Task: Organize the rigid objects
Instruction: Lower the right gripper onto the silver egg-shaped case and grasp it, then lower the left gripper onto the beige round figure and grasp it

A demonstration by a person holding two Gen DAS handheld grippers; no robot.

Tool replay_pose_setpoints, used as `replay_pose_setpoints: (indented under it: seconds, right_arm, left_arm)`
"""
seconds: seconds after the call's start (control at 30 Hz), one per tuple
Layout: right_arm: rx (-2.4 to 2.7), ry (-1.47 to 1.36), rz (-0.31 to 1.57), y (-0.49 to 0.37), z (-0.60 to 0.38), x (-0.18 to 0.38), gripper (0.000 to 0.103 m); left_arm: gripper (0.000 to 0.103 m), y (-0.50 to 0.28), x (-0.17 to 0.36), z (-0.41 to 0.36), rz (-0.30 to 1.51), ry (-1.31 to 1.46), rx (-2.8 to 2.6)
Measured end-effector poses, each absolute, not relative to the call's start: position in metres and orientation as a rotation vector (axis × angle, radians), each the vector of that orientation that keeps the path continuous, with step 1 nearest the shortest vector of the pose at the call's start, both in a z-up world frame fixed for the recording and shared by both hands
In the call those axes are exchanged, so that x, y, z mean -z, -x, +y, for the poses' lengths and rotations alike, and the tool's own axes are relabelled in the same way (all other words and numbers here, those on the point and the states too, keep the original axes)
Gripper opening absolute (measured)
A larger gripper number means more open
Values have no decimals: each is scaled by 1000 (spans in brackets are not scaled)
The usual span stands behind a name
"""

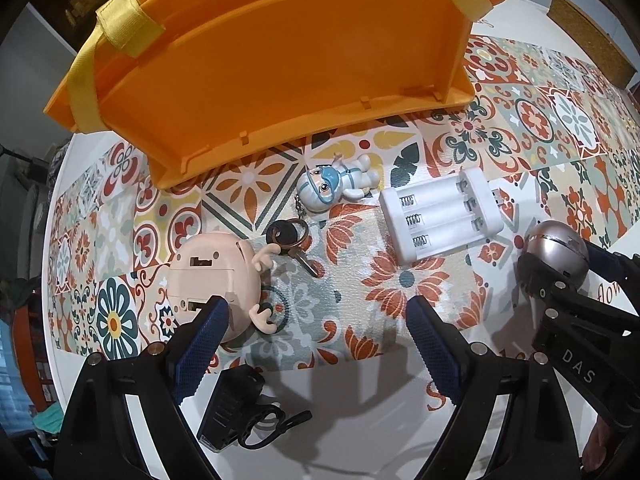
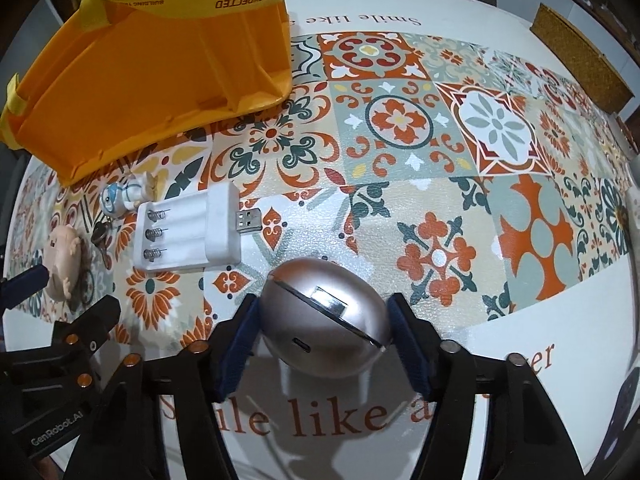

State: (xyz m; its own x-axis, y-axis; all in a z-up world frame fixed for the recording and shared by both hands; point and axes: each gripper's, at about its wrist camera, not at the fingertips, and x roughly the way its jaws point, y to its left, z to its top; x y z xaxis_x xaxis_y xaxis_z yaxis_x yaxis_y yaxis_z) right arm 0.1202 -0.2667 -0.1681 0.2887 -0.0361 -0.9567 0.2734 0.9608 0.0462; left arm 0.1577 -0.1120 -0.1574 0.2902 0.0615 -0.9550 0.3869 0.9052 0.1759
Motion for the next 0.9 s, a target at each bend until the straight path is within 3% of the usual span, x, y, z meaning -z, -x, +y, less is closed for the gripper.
replay_pose_setpoints:
  seconds: [0.9]
  right_arm:
    - [112, -190, 1161, -111, -214, 100, 63]
  left_arm:
    - [91, -157, 116, -43, 1263, -200, 246]
